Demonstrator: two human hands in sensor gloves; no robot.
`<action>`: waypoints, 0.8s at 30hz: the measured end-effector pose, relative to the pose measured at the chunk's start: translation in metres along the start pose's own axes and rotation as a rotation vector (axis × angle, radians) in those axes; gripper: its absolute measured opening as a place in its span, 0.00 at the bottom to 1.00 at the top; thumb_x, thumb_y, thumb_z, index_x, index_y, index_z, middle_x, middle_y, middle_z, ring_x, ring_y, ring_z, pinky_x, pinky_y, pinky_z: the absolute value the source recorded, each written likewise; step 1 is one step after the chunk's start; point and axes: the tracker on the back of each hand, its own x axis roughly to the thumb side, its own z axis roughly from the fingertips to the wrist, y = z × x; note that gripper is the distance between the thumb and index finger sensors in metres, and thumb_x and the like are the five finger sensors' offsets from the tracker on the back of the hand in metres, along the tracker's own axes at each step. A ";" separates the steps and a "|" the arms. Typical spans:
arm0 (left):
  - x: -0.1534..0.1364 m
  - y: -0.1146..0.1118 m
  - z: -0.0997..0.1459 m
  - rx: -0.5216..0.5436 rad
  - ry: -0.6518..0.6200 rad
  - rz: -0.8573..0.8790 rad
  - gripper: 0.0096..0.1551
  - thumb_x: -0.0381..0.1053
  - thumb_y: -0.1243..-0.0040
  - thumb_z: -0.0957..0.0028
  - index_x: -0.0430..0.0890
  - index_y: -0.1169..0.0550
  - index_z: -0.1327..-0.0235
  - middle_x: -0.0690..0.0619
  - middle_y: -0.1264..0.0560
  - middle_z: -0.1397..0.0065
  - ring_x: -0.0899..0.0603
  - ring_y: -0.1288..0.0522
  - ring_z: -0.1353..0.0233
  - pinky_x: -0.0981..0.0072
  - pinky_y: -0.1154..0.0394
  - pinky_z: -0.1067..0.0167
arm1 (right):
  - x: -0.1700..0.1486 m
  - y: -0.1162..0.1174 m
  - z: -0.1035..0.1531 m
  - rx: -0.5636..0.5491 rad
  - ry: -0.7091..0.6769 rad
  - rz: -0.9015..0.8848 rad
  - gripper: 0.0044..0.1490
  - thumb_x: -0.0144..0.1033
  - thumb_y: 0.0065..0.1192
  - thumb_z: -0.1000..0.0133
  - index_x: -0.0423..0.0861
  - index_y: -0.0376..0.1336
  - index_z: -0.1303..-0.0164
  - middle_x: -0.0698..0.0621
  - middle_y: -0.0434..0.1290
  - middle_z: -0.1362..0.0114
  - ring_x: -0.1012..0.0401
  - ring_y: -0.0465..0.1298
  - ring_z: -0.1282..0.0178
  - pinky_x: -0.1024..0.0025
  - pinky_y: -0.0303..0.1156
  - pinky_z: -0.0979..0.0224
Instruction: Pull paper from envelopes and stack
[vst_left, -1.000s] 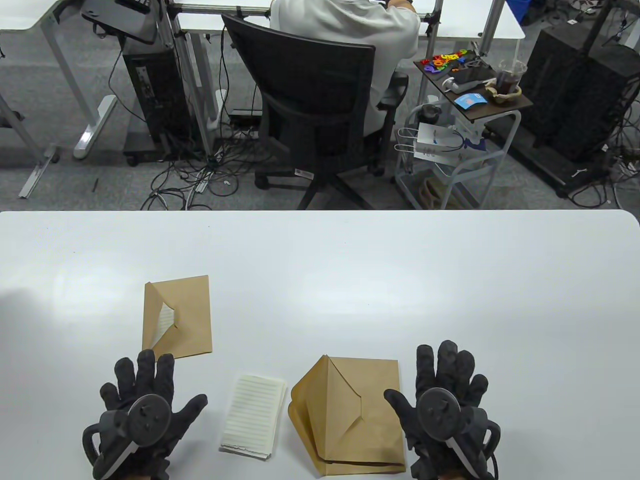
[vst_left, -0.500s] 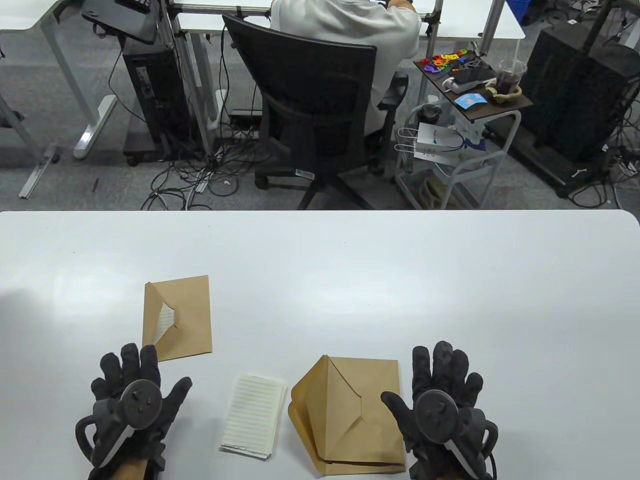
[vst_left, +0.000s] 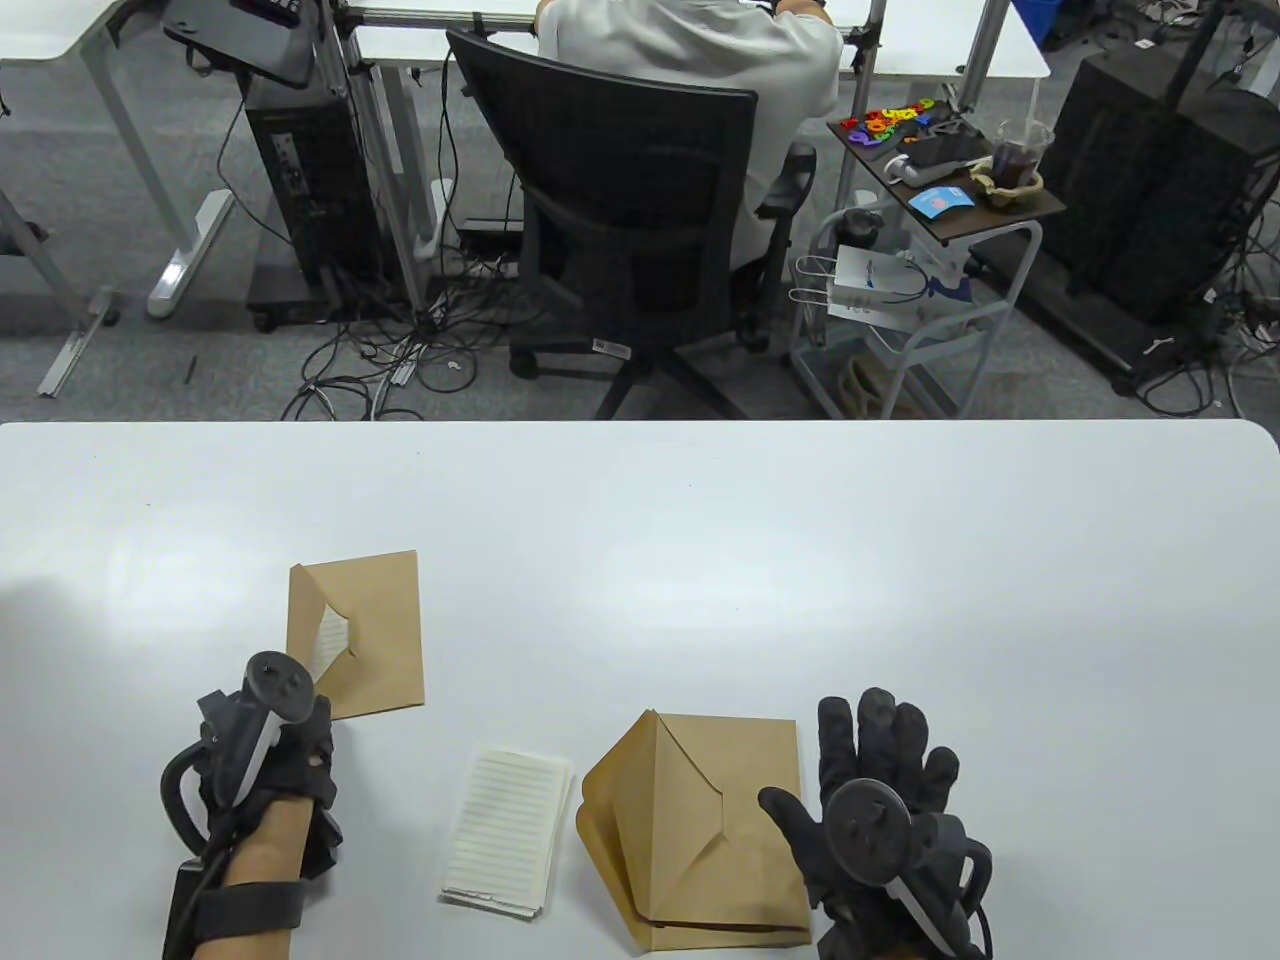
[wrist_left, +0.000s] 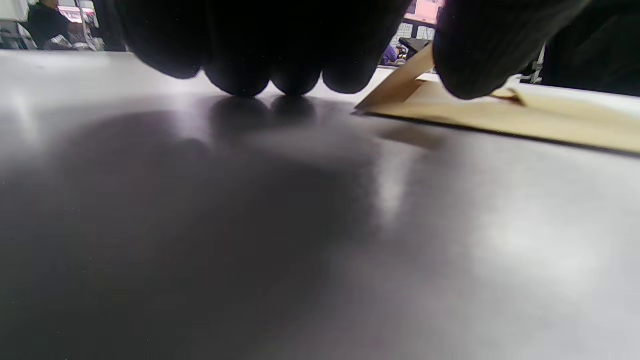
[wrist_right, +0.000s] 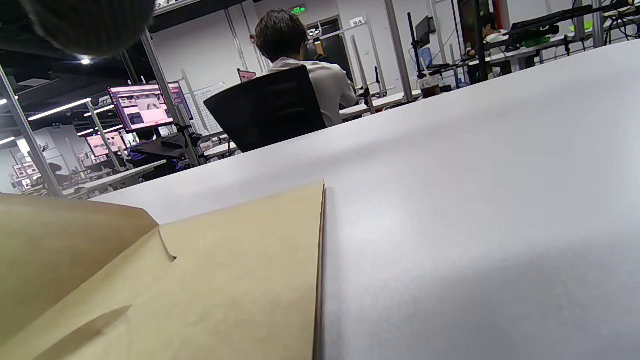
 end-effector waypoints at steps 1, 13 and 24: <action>0.001 -0.001 -0.001 0.015 0.000 -0.021 0.41 0.63 0.33 0.45 0.39 0.24 0.26 0.39 0.29 0.22 0.28 0.27 0.26 0.36 0.28 0.37 | 0.000 0.000 0.000 0.003 -0.002 0.001 0.60 0.67 0.58 0.56 0.57 0.37 0.19 0.47 0.35 0.13 0.42 0.35 0.14 0.34 0.31 0.23; -0.008 0.006 0.004 0.160 0.006 -0.024 0.23 0.55 0.32 0.44 0.45 0.12 0.42 0.46 0.17 0.36 0.36 0.15 0.38 0.41 0.21 0.42 | 0.004 0.003 0.002 0.030 -0.004 0.011 0.59 0.66 0.59 0.55 0.56 0.39 0.19 0.46 0.36 0.13 0.41 0.37 0.14 0.34 0.32 0.23; -0.031 0.034 0.032 0.271 -0.017 0.334 0.23 0.54 0.29 0.46 0.41 0.12 0.45 0.48 0.10 0.53 0.46 0.06 0.60 0.54 0.12 0.64 | 0.005 0.004 0.002 0.042 -0.003 -0.013 0.59 0.65 0.59 0.55 0.56 0.39 0.19 0.46 0.37 0.13 0.41 0.38 0.14 0.34 0.34 0.22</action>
